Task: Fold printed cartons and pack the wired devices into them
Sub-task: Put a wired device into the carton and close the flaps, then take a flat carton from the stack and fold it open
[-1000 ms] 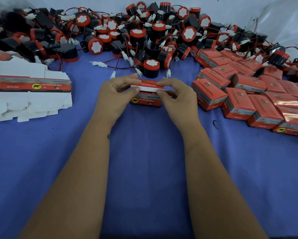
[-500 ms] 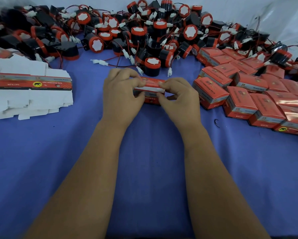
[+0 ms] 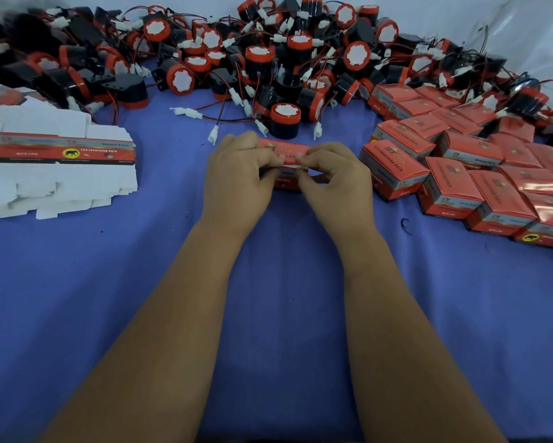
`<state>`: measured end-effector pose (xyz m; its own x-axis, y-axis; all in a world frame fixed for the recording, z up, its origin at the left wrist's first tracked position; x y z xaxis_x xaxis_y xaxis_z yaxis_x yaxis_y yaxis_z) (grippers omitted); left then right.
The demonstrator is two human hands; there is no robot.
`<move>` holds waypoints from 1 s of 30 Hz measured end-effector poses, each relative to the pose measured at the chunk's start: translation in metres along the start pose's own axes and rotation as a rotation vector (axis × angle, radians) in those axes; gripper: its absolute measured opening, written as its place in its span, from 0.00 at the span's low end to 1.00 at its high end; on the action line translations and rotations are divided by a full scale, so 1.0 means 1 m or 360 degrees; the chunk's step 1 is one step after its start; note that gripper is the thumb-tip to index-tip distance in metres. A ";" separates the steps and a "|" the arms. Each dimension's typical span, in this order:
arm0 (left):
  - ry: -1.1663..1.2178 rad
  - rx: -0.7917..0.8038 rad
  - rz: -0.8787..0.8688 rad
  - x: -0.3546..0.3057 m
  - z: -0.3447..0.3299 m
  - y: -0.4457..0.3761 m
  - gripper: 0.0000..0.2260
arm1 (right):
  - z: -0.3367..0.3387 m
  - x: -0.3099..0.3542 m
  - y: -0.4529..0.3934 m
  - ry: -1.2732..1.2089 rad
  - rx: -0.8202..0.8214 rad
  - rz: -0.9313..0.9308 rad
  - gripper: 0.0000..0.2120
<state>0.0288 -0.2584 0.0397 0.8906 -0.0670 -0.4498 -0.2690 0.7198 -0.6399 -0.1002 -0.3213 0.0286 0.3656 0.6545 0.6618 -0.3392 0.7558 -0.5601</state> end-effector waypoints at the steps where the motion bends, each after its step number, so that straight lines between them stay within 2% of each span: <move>1: -0.0040 -0.0008 -0.0048 -0.004 0.000 0.001 0.04 | 0.000 0.000 0.000 0.0006 0.0005 -0.0015 0.05; 5: -0.0045 0.0058 -0.0184 -0.018 -0.007 0.003 0.07 | -0.005 0.004 0.002 0.0223 0.0046 0.0012 0.03; 9: 0.0015 0.0123 0.0027 -0.008 -0.012 0.002 0.07 | -0.009 0.003 0.003 0.0320 0.0065 -0.0025 0.04; 11: 0.0284 0.0125 0.0149 -0.001 -0.010 0.005 0.13 | -0.018 0.000 0.003 0.0233 0.0189 -0.0077 0.10; 13: 0.0528 0.0024 0.0288 0.008 -0.002 0.005 0.18 | -0.020 0.006 0.003 0.0200 0.0259 -0.0035 0.15; 16: 0.0640 0.0023 0.0485 0.019 -0.006 0.004 0.18 | -0.011 0.015 0.000 0.0582 0.0177 0.0091 0.18; 18: 0.0681 0.0145 0.0512 0.020 -0.018 0.005 0.17 | 0.002 0.006 -0.002 0.0911 0.0085 0.0007 0.20; 21: 0.0549 0.0265 0.0531 0.024 -0.029 0.008 0.15 | 0.047 -0.024 -0.001 0.1189 -0.0212 -0.0390 0.17; 24: 0.0274 0.0161 0.0563 0.032 -0.013 0.007 0.15 | 0.067 -0.035 0.002 0.1309 -0.0343 -0.0652 0.14; 27: -0.0193 0.0107 0.0597 0.052 0.014 0.009 0.16 | 0.049 -0.022 -0.002 0.1322 -0.0299 -0.0606 0.10; 30: -0.0501 0.0054 0.0739 0.086 0.050 0.015 0.18 | 0.022 0.001 -0.006 0.1200 -0.0173 -0.0367 0.17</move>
<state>0.1201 -0.2187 0.0221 0.7494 0.4679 -0.4684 -0.6516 0.6466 -0.3967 -0.1168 -0.3257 0.0428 0.9176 0.2887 0.2732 -0.1112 0.8463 -0.5210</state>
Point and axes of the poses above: each hand's wrist, its own y-axis away from the middle knuckle, its own z-axis out of the back of the hand, x = y × z, the point moved 10 cm from there along -y, towards the middle knuckle, and after that the axes turned 2 degrees about -y, right-handed, at the moved point
